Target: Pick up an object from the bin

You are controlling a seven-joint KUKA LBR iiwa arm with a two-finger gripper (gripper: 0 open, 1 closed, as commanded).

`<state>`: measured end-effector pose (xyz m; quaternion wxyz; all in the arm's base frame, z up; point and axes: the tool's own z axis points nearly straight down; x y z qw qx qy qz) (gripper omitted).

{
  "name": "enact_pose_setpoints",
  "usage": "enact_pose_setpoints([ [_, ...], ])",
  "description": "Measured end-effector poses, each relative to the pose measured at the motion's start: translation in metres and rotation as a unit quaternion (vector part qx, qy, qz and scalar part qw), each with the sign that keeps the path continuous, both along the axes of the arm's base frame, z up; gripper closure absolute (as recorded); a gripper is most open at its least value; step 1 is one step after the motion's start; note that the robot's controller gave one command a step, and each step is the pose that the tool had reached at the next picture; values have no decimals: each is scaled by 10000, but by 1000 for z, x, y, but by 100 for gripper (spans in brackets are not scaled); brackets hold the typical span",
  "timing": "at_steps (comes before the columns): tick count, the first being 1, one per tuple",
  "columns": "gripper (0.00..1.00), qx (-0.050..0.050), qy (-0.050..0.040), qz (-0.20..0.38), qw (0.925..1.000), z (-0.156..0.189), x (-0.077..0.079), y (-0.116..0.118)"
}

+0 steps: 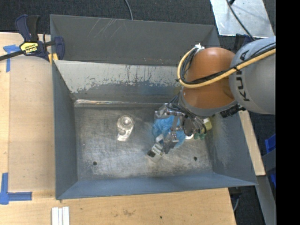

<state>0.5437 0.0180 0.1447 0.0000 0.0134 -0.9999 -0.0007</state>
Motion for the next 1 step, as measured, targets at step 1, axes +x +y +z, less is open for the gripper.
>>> enact_pose_setpoints([
  [1,0,-8,-23,846,9964,-20,10,-41],
])
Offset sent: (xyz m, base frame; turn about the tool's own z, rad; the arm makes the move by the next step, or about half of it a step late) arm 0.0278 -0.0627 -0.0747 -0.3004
